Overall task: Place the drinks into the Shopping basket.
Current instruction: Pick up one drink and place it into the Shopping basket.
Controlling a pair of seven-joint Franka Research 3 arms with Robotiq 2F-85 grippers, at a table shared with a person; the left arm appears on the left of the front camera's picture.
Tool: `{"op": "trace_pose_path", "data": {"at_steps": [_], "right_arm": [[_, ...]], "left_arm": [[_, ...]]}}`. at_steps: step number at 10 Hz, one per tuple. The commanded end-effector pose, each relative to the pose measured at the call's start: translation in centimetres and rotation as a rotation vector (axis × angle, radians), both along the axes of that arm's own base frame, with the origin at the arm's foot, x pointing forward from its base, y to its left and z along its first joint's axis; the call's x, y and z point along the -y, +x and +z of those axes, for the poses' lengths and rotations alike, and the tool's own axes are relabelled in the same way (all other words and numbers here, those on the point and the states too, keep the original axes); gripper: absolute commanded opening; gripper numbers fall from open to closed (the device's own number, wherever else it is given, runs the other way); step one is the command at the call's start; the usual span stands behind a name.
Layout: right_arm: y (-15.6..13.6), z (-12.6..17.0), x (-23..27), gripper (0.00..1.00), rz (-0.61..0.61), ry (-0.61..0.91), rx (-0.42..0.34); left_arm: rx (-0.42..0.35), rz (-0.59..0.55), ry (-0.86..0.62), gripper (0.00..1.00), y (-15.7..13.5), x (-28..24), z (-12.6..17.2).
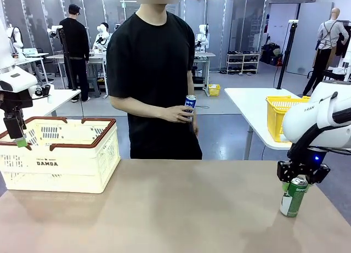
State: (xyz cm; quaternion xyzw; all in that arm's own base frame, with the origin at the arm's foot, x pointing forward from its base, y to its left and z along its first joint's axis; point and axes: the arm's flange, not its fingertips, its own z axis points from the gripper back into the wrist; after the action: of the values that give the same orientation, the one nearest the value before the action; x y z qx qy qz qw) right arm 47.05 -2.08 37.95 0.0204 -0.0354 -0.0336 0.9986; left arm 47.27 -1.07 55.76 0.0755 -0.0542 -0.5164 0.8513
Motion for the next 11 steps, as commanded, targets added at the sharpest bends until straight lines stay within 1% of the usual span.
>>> {"op": "trace_pose_path", "data": {"at_steps": [1, 2, 4, 5, 7, 8, 9, 11], "right_arm": [[-0.3, 1.3, -1.0, 0.2, -0.038, -0.015, 0.032], [-0.6, 2.8, -1.6, 0.2, -0.068, -0.043, 0.06], [-1.9, 7.6, -3.2, 0.2, -0.105, -0.105, 0.144], [-2.6, 9.8, -4.1, 0.2, -0.094, -0.078, 0.178], [-3.8, 12.9, -5.2, 0.2, -0.052, -0.049, 0.208], [-4.0, 13.7, -5.5, 0.2, -0.035, -0.052, 0.199], [-4.0, 13.8, -6.2, 0.2, 0.015, -0.033, 0.187], [-3.3, 13.3, -8.8, 0.2, 0.09, -0.042, 0.177]], "left_arm": [[0.003, 0.017, -0.008, 1.0, -0.2, 0.1, 0.1], [0.003, 0.017, -0.008, 1.0, -0.2, 0.1, 0.1], [0.003, 0.017, -0.008, 1.0, -0.2, 0.1, 0.1], [0.003, 0.017, -0.008, 1.0, -0.2, 0.1, 0.1], [0.003, 0.017, -0.008, 1.0, -0.2, 0.1, 0.1], [0.003, 0.017, -0.008, 1.0, -0.2, 0.1, 0.1], [0.003, 0.017, -0.008, 1.0, -0.2, 0.1, 0.1], [0.003, 0.017, -0.008, 1.0, -0.2, 0.1, 0.1]]}}
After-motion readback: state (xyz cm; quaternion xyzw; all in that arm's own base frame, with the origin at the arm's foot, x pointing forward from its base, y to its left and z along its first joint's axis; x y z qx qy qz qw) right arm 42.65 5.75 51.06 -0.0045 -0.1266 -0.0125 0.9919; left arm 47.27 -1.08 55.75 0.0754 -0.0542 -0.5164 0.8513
